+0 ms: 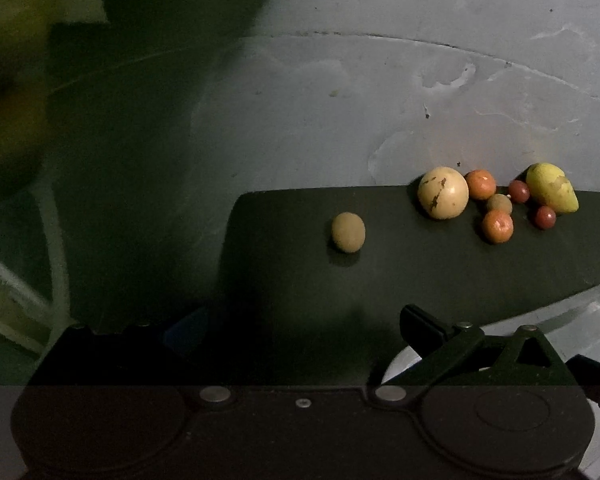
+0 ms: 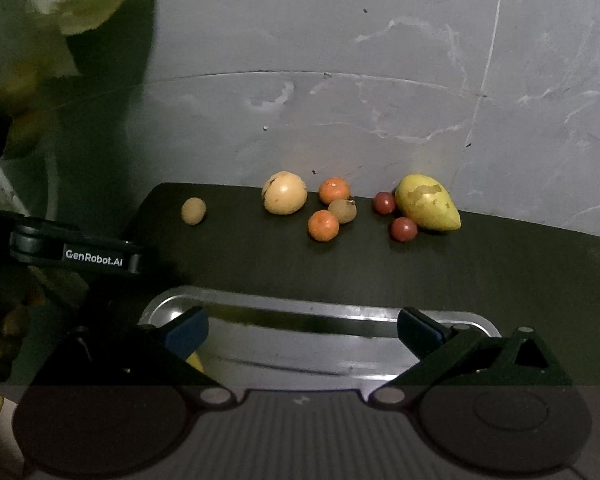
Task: Organize fruits
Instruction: 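Move both open tools back toward the remaining fruits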
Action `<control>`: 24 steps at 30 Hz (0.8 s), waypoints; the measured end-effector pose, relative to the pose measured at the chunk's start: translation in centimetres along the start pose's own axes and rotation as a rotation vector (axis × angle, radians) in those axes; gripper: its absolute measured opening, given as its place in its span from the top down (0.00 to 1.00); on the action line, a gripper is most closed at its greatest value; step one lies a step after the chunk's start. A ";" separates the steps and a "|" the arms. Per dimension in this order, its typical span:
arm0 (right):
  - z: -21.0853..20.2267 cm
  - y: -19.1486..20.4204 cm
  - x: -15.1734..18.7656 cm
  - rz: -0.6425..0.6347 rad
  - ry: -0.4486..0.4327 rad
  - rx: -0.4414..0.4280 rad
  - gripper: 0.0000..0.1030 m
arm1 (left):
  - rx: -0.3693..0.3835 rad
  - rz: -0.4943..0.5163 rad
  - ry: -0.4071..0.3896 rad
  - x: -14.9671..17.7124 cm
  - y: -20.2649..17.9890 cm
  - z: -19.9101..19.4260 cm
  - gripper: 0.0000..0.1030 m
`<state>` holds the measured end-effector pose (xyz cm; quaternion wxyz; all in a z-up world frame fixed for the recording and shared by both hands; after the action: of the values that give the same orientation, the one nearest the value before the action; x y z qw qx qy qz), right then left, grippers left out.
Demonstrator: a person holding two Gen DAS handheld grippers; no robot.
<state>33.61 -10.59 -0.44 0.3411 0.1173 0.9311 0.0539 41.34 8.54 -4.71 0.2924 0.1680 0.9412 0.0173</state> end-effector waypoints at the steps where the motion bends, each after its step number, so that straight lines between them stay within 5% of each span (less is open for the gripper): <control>1: 0.3 -0.1 -0.2 0.004 0.001 -0.001 0.00 | 0.001 0.004 0.001 -0.2 0.0 0.3 0.01; 15: 5.8 -1.6 -3.8 0.027 -0.030 -0.069 0.01 | -0.021 0.109 -0.057 -3.1 -1.0 3.7 0.01; 24: 8.4 -1.3 -4.9 0.042 -0.045 -0.074 0.18 | 0.019 0.141 -0.076 -3.8 -1.6 4.9 0.06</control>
<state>42.47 -12.93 -4.01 0.3648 0.1252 0.9180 0.0927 46.52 5.41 -6.85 0.3243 0.2373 0.9154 0.0228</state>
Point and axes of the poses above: each gripper's, at about its wrist camera, not at the fingertips, and z roughly the way its jaws point, y to its left, x to its underside, the point moved 1 cm from there along z, roughly the way its jaws point, and after that the axes turned 12 degrees about z, right-handed, at the moved point
